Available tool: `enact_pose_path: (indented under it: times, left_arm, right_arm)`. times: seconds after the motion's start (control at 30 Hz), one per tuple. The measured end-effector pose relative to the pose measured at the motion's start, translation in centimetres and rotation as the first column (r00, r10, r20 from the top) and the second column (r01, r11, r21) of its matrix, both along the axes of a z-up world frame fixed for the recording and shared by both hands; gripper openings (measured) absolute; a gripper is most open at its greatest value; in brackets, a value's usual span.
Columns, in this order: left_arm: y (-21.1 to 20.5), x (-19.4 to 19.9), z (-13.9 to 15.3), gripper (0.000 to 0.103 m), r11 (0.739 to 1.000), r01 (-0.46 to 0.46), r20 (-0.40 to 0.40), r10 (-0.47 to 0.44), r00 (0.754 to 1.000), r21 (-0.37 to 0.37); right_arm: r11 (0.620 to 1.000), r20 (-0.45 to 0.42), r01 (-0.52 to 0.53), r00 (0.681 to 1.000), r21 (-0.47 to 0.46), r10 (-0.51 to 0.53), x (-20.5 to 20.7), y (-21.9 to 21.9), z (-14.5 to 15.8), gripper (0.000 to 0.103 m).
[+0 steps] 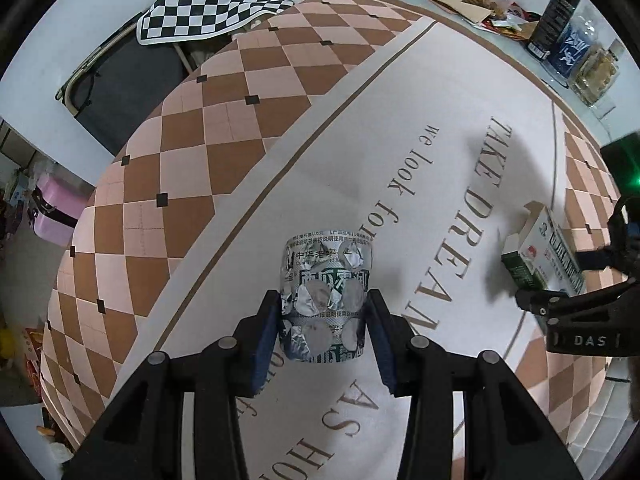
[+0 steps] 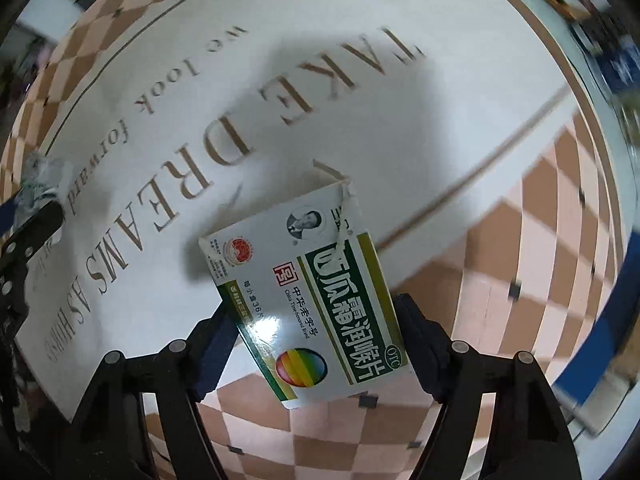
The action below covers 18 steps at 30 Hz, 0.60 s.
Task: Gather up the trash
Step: 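Carry the blister pack and medicine box down over the trash bin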
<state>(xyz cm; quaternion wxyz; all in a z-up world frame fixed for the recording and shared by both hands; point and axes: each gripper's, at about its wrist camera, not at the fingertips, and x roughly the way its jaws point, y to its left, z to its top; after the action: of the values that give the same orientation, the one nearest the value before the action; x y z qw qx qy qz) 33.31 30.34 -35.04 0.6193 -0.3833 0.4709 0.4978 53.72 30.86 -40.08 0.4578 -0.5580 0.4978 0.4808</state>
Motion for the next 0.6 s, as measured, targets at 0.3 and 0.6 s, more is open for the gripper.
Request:
enact_pose_path:
  times: [0.3,0.6]
  left_arm:
    - [-3.8,-1.4,4.3,0.039,0.990,0.126,0.016,-0.127,0.992,0.066]
    - [-10.6,-6.6,9.1,0.039,0.960,0.250,0.066,-0.260,0.963,0.125]
  right_arm:
    - [0.923,-0.083,0.351,0.936,0.156,-0.342,1.9,-9.6,3.4,0.075]
    - [0.709,-0.239,0.651,0.759,0.271,-0.606,-6.1,-23.8,8.7,0.073]
